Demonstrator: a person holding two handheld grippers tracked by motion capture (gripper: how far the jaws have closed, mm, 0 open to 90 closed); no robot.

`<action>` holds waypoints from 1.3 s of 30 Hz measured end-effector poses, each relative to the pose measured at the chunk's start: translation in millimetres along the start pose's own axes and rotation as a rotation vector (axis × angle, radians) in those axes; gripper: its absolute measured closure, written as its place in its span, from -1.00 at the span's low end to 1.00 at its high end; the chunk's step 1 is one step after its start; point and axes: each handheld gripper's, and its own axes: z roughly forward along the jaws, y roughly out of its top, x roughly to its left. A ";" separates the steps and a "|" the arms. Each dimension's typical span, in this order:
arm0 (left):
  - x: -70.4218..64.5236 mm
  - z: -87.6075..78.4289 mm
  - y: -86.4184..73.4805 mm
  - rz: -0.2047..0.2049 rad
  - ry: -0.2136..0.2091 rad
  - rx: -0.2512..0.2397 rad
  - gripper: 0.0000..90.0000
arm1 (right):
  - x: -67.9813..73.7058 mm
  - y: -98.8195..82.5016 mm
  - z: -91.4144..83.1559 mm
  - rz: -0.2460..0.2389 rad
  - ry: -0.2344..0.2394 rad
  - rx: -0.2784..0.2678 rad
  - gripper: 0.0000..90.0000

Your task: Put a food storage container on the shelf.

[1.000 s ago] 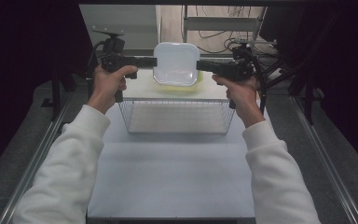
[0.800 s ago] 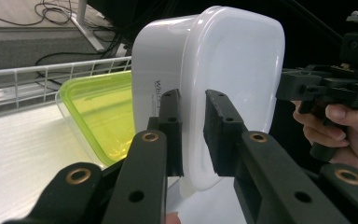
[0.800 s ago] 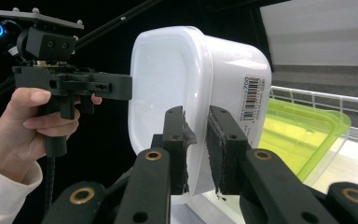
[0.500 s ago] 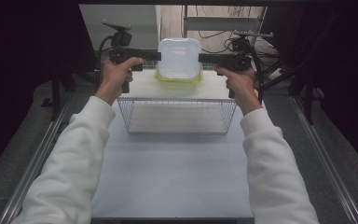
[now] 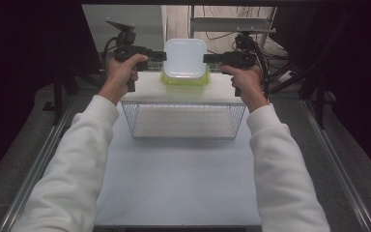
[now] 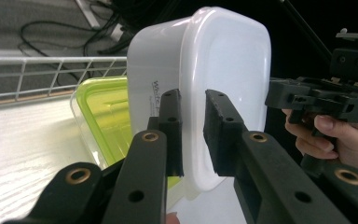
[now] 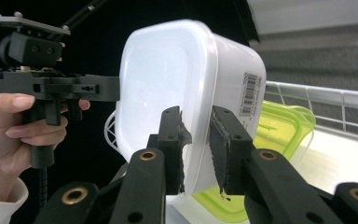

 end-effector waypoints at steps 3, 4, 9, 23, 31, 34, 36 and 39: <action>3.4 5.8 2.0 -0.022 0.004 0.028 0.65 | -5.6 2.1 4.0 0.056 -0.001 0.019 0.55; 4.8 6.3 2.8 -0.029 -0.003 0.029 0.64 | -7.8 2.0 5.1 0.079 0.001 0.023 0.54; 11.0 9.4 6.1 -0.075 -0.026 0.019 0.63 | -16.3 3.6 8.5 0.140 0.015 0.025 0.52; 22.3 16.1 9.7 -0.136 -0.055 0.003 0.52 | -30.7 7.8 18.7 0.281 0.037 0.025 0.39; 12.0 9.3 5.4 -0.019 -0.011 -0.050 -0.01 | -19.5 8.5 11.2 0.195 0.002 -0.035 -0.11; 7.5 5.4 2.6 0.012 0.010 -0.065 -0.18 | -12.8 7.4 3.5 0.156 -0.011 -0.047 -0.18; 4.3 1.2 -1.0 0.034 0.027 -0.081 -0.26 | -8.4 5.8 -0.6 0.125 -0.013 -0.054 -0.23; 0.5 -9.2 -9.7 0.080 0.042 -0.111 -0.32 | -2.8 0.4 -5.8 0.071 -0.024 -0.050 -0.31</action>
